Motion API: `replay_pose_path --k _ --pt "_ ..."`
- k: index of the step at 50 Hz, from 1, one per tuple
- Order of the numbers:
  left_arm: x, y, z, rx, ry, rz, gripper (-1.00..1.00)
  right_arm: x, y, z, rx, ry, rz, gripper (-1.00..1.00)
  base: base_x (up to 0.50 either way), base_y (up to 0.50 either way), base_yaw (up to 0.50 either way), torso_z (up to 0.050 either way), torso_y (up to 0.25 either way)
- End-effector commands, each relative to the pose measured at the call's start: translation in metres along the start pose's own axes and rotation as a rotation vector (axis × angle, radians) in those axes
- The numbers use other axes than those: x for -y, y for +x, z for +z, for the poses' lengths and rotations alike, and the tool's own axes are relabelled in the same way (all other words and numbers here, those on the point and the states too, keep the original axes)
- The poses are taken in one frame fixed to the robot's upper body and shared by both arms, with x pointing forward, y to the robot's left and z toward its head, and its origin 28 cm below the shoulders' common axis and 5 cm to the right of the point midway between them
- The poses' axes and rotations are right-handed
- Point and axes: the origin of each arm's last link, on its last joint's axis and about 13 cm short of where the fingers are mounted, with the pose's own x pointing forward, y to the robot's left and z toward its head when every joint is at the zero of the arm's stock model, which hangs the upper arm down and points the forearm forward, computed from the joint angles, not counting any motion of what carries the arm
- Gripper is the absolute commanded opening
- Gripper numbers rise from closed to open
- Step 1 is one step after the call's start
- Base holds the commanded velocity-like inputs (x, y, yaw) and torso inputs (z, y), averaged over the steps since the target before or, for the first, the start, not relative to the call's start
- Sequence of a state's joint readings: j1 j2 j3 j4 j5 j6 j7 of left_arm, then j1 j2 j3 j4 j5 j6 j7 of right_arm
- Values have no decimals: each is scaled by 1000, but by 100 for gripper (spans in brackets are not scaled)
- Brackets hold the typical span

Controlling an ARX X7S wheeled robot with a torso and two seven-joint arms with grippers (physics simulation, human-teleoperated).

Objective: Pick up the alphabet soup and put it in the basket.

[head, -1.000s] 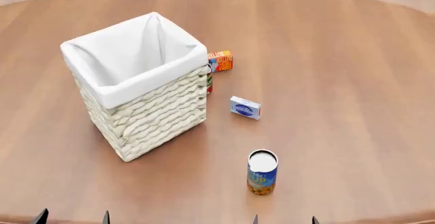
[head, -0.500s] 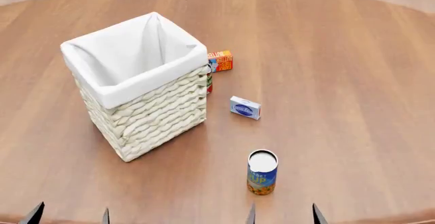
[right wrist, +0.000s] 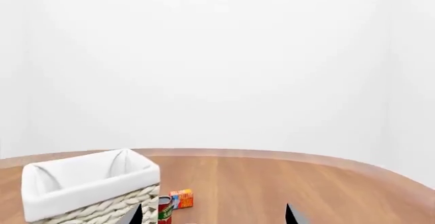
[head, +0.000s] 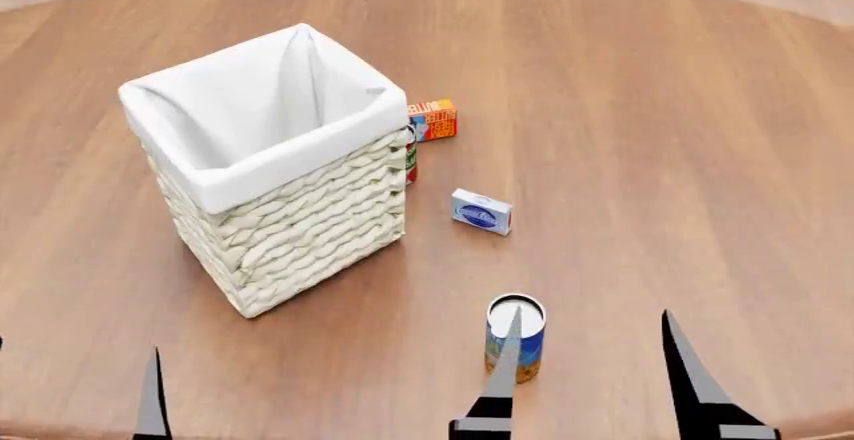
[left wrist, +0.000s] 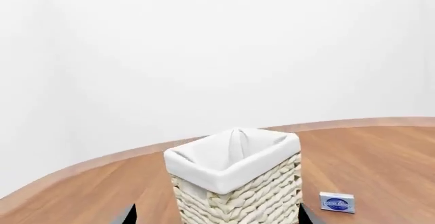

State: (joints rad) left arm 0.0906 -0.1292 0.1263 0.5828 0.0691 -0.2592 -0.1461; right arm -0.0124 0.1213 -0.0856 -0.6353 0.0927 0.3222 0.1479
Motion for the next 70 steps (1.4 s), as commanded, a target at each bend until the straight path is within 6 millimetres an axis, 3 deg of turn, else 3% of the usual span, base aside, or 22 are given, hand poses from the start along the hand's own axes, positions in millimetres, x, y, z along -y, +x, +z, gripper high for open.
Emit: replay_pose_path --k 1,12,51,55,60,70 --pt "-8 -4 22 58 -5 32 100 3 -2 23 88 -12 -6 100 0 0 0 0 0" --pt "-8 -5 26 64 -4 31 100 3 -2 21 86 -26 -4 100 53 0 0 0 0" --pt "-6 -5 28 67 -10 22 100 5 -2 18 70 -21 3 100 500 0 0 0 0" --pt "-6 -5 28 67 -11 21 100 5 -2 17 78 -9 6 100 0 0 0 0 4" --pt "-6 -5 27 66 -12 21 100 3 -3 15 58 -132 18 100 0 336 0 0 0" --pt "-6 -5 28 63 -11 20 100 3 -3 13 55 -123 23 100 0 500 0 0 0"
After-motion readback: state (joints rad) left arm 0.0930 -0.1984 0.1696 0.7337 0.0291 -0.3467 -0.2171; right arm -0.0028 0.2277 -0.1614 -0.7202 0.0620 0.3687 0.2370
